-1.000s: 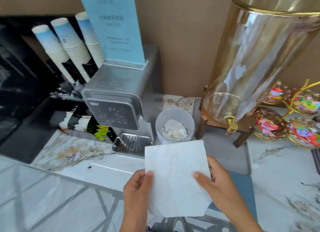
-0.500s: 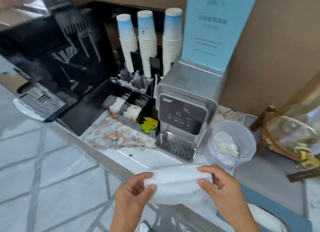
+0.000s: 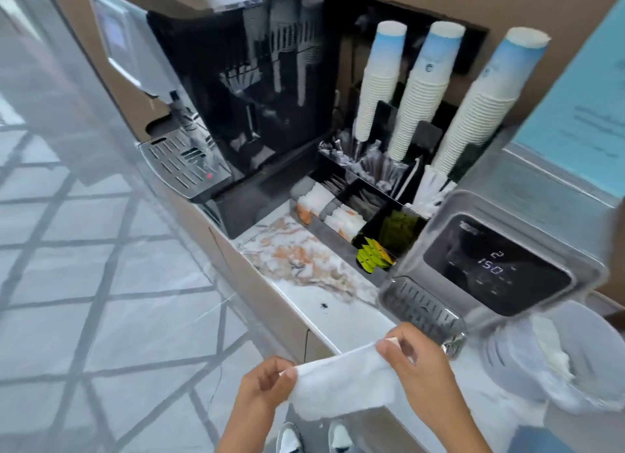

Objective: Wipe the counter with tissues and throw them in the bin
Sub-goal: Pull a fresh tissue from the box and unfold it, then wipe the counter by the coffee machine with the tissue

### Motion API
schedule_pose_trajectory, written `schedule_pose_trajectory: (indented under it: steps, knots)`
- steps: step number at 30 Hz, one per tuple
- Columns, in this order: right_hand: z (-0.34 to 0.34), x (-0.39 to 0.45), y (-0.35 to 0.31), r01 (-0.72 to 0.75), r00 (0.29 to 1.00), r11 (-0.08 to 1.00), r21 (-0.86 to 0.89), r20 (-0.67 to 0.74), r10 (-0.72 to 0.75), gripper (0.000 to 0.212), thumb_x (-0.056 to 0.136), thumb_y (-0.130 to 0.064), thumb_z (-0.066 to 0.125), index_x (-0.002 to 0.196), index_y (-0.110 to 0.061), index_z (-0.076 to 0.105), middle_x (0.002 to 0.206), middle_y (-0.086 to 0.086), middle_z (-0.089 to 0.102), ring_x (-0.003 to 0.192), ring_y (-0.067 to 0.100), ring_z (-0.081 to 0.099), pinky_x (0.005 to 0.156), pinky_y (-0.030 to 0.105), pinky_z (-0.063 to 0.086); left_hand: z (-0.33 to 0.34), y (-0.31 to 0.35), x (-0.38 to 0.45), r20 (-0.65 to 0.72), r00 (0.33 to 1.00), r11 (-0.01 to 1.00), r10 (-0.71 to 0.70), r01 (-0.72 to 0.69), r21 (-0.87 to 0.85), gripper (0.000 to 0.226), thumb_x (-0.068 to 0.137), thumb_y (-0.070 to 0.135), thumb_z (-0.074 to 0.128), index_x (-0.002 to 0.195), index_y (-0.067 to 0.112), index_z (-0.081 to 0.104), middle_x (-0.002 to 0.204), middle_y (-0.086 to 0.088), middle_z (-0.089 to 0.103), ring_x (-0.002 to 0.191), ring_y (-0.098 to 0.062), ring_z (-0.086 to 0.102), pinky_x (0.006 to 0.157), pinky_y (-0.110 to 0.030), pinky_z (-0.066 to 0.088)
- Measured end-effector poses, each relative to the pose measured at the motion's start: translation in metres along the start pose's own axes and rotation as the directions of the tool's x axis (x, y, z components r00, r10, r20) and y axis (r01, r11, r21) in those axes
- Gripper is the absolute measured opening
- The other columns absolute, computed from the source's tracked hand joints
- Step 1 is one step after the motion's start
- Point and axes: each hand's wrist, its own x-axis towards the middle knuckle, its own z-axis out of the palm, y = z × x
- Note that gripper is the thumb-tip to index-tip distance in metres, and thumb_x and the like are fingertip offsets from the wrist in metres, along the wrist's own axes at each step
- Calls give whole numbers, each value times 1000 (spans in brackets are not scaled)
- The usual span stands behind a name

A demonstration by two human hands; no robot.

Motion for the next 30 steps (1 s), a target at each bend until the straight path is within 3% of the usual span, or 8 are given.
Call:
schedule_pose_trajectory:
  steps: [5,8,11,17,21,25,28,30]
  knots:
    - [25,56,18,-47,996,991,-122,63,55,22,97,-19,53,75,-18,54,72,13,57,65,21,51,59,36,36,13,-20,25,-103,968,949,-230,199,-245,15,78,10,75,85,1,66,68,-13,67,54,-20,62,47,-27,50]
    - [38,93,28,-44,995,980,-192,81,61,31,94,-16,58,67,-19,44,60,0,40,56,15,37,54,34,28,17,-32,44,-188,948,946,-255,205,-249,23,65,12,76,81,-1,66,69,-15,67,58,-22,63,52,-30,53]
    - [50,126,45,-46,992,966,-253,105,75,41,94,-10,57,61,-22,36,56,-7,34,52,10,30,51,29,24,25,-43,66,-298,912,945,-282,211,-248,9,79,5,73,77,1,65,70,-15,61,57,-21,58,54,-29,49]
    - [78,178,65,-35,984,924,-381,150,98,21,94,-11,58,76,-19,52,68,-7,53,63,10,51,52,27,39,26,-62,109,-515,789,934,-334,204,-293,12,87,3,63,75,4,61,68,-11,55,66,-22,50,66,-37,41]
    - [89,188,75,-50,979,876,-480,149,138,5,95,-17,57,90,-16,60,91,2,65,90,25,61,72,40,53,23,-71,125,-551,768,944,-327,234,-234,13,85,6,64,75,-1,58,69,-9,47,65,-20,42,63,-33,37]
    - [86,178,80,188,979,733,-654,180,-91,25,95,-16,53,119,-11,59,127,8,58,123,27,48,98,43,46,25,-72,136,-561,787,966,-258,214,-144,19,86,6,61,71,9,50,66,-7,38,60,-17,34,49,-23,31]
    - [89,157,90,425,886,662,-617,432,-166,53,98,-27,37,147,-8,40,157,8,38,147,24,29,122,37,20,24,-74,139,-572,788,974,-228,192,-125,25,87,5,61,69,11,46,62,-3,33,56,-15,29,42,-18,26]
    - [95,147,107,527,819,612,-589,545,-181,65,97,-39,30,153,-7,23,163,5,17,152,18,13,124,27,1,23,-74,140,-568,789,972,-233,195,-128,25,87,6,62,68,12,47,63,-5,35,56,-16,31,43,-19,28]
